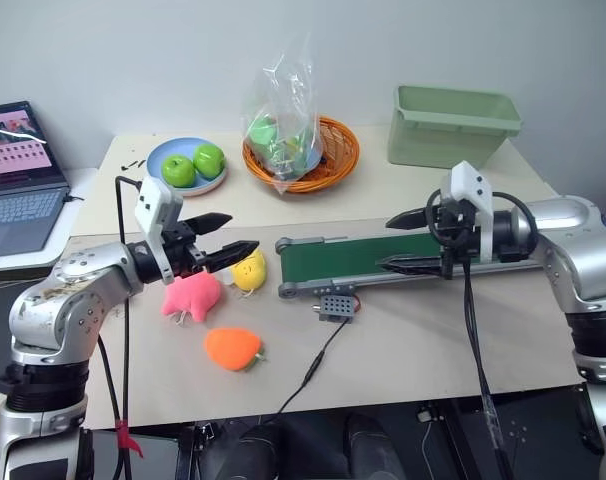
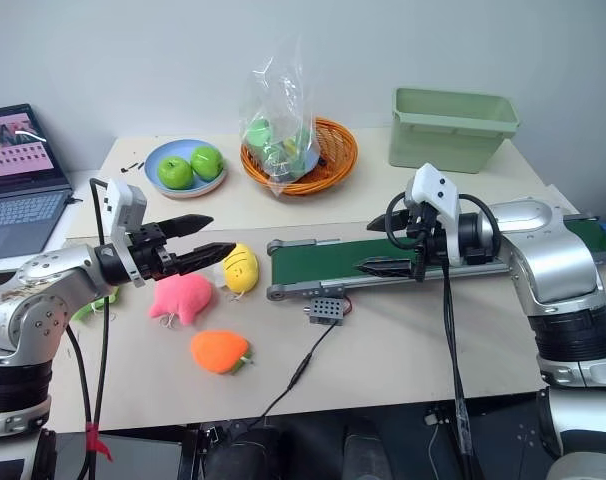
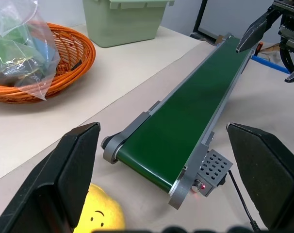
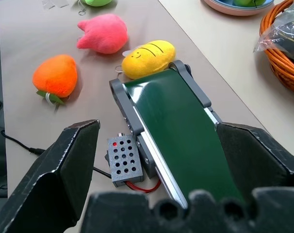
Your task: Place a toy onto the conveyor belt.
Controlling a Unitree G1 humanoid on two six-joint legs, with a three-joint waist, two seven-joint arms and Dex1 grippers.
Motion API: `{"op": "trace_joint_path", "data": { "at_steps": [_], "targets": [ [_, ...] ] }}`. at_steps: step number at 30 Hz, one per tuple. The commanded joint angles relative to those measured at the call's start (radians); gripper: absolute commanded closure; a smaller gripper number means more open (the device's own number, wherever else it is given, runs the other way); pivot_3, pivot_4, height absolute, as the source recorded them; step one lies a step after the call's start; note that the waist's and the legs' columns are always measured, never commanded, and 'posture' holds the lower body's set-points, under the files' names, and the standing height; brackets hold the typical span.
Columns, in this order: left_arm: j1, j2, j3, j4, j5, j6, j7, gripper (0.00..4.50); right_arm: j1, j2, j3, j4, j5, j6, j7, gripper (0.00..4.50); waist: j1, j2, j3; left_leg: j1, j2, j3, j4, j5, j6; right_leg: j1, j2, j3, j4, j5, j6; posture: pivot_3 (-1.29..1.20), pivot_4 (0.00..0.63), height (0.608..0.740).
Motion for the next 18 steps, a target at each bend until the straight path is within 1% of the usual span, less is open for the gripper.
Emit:
{"op": "trace_joint_path", "data": {
  "at_steps": [1, 4, 5, 6, 8, 9, 10, 12, 14, 15, 18],
  "targets": [
    [-0.003, 0.008, 0.023, -0.029, -0.005, -0.011, 0.002, 0.05, -0.016, -0.007, -0.028, -0.025, 0.013, -0.001, 0.004, 0.00, 0.000, 0.000, 0.000, 0.000, 0.000, 0.000, 0.000, 0.000, 0.000, 0.000, 0.000, 0.000, 0.000, 0.000, 0.000, 0.00, 0.150, 0.740],
    [0.032, 0.013, 0.060, -0.017, 0.020, -0.030, 0.034, 0.05, -0.027, 0.000, -0.012, -0.011, 0.006, -0.012, 0.017, 0.00, -0.001, 0.000, 0.000, 0.000, 0.000, 0.000, 0.000, 0.000, 0.000, 0.000, 0.000, 0.000, 0.000, 0.000, 0.000, 0.00, 0.150, 0.740],
    [0.049, 0.019, 0.073, -0.005, 0.061, -0.081, 0.045, 0.05, -0.033, 0.003, -0.007, -0.002, 0.002, -0.017, 0.021, 0.00, -0.003, 0.000, 0.000, 0.000, 0.000, 0.000, 0.000, 0.000, 0.000, 0.000, 0.000, 0.000, 0.000, 0.000, 0.000, 0.00, 0.150, 0.740],
    [0.065, 0.032, 0.070, 0.020, 0.145, -0.172, 0.069, 0.05, -0.038, 0.006, -0.002, 0.005, 0.000, -0.022, 0.026, 0.00, -0.004, 0.000, 0.000, 0.000, 0.000, 0.000, 0.000, 0.000, 0.000, 0.000, 0.000, 0.000, 0.000, 0.000, 0.000, 0.00, 0.150, 0.740],
    [0.102, 0.086, 0.044, 0.111, 0.378, -0.368, 0.175, 0.05, -0.051, 0.016, 0.012, 0.024, -0.008, -0.034, 0.038, 0.00, -0.005, 0.000, 0.000, 0.001, 0.001, 0.001, -0.001, 0.000, -0.001, 0.000, 0.000, 0.000, 0.000, 0.000, -0.001, 0.00, 0.150, 0.740],
    [0.144, 0.130, 0.026, 0.145, 0.489, -0.483, 0.200, 0.05, -0.059, 0.023, 0.020, 0.036, -0.013, -0.042, 0.045, 0.00, -0.007, 0.000, 0.000, 0.001, 0.002, 0.002, -0.001, 0.000, -0.001, 0.000, 0.001, 0.000, -0.001, 0.001, -0.002, 0.00, 0.150, 0.740],
    [0.178, 0.153, 0.026, 0.172, 0.550, -0.563, 0.212, 0.05, -0.066, 0.030, 0.027, 0.048, -0.018, -0.050, 0.051, 0.00, -0.007, 0.000, 0.000, 0.001, 0.004, 0.003, -0.003, 0.001, -0.002, 0.000, 0.003, 0.000, -0.005, 0.004, -0.006, 0.00, 0.150, 0.740],
    [0.235, 0.171, 0.045, 0.217, 0.608, -0.662, 0.234, 0.05, -0.080, 0.043, 0.039, 0.066, -0.026, -0.061, 0.062, 0.00, -0.001, 0.000, 0.000, 0.002, 0.006, 0.004, -0.007, 0.001, -0.002, 0.001, 0.005, 0.000, -0.011, 0.006, -0.008, 0.00, 0.150, 0.740],
    [0.305, 0.186, 0.073, 0.266, 0.686, -0.738, 0.294, 0.05, -0.096, 0.060, 0.054, 0.085, -0.032, -0.075, 0.079, 0.00, 0.001, 0.000, 0.000, 0.002, 0.007, 0.005, -0.009, 0.001, -0.001, 0.000, 0.005, 0.000, -0.012, 0.006, -0.008, 0.00, 0.150, 0.740],
    [0.330, 0.181, 0.096, 0.282, 0.704, -0.756, 0.320, 0.05, -0.103, 0.067, 0.059, 0.093, -0.035, -0.080, 0.086, 0.00, 0.001, 0.000, 0.000, 0.002, 0.008, 0.005, -0.010, 0.001, -0.002, 0.000, 0.005, -0.001, -0.012, 0.006, -0.008, 0.00, 0.150, 0.740],
    [0.395, 0.137, 0.196, 0.281, 0.667, -0.772, 0.363, 0.05, -0.115, 0.085, 0.066, 0.109, -0.031, -0.089, 0.114, 0.00, 0.004, 0.000, 0.000, 0.001, 0.010, 0.006, -0.012, 0.001, -0.002, -0.002, 0.007, -0.002, -0.012, 0.006, -0.008, 0.00, 0.150, 0.740]
  ]
}}
